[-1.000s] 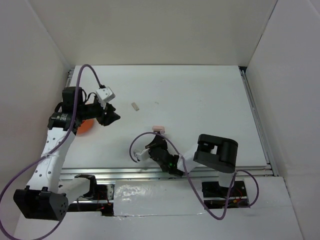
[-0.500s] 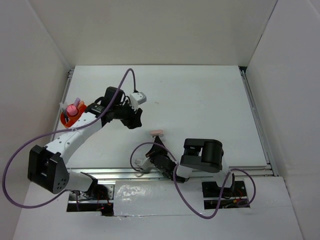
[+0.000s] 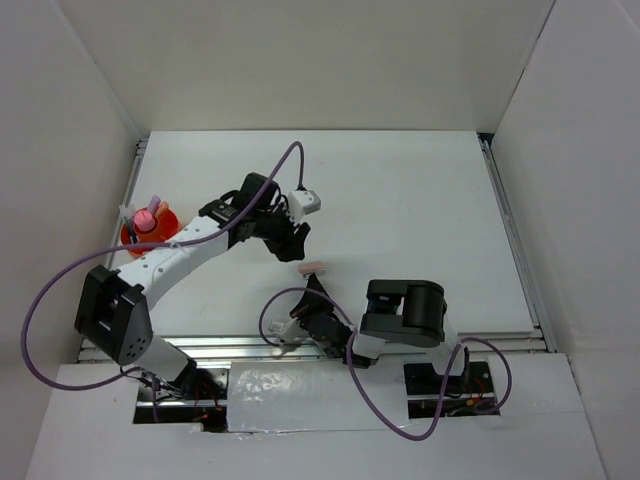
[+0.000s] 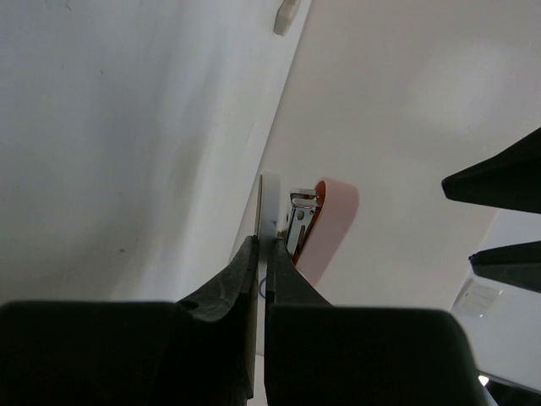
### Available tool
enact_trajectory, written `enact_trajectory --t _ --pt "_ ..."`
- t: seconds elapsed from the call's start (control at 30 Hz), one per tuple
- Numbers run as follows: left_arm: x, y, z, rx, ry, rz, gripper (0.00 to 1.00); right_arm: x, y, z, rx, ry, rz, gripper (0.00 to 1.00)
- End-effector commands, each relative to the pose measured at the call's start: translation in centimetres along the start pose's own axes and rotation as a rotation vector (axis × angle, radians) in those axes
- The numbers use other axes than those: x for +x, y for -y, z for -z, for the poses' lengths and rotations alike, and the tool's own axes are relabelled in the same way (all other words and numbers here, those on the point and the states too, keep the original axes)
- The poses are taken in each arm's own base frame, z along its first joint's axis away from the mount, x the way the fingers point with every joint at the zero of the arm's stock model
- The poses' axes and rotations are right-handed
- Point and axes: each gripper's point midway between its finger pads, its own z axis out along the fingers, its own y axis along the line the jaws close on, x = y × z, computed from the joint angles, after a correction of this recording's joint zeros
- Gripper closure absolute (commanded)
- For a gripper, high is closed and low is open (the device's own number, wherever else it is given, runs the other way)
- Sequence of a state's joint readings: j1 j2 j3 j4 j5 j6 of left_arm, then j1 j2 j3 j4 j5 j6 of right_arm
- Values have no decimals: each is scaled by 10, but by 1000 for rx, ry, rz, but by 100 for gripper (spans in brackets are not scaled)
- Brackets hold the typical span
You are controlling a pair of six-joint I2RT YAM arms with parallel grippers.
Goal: Sort the stationery into containers
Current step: Pick up the stapler from the center of the board.
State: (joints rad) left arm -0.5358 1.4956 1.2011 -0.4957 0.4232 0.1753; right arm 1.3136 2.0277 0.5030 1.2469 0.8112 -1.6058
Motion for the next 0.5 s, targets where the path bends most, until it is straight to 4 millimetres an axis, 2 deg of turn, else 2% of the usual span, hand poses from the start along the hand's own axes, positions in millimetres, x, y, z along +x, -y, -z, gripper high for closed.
enact_trajectory --t 0.0,0.2,0.47 --pt "-10 9 -6 44 -3 10 39 5 48 7 200 -16 -225 100" --pt "-5 21 -20 89 -49 7 36 6 49 8 203 -18 -228 100" --pt "1 26 -35 124 -103 7 36 5 54 8 209 -13 -240 100"
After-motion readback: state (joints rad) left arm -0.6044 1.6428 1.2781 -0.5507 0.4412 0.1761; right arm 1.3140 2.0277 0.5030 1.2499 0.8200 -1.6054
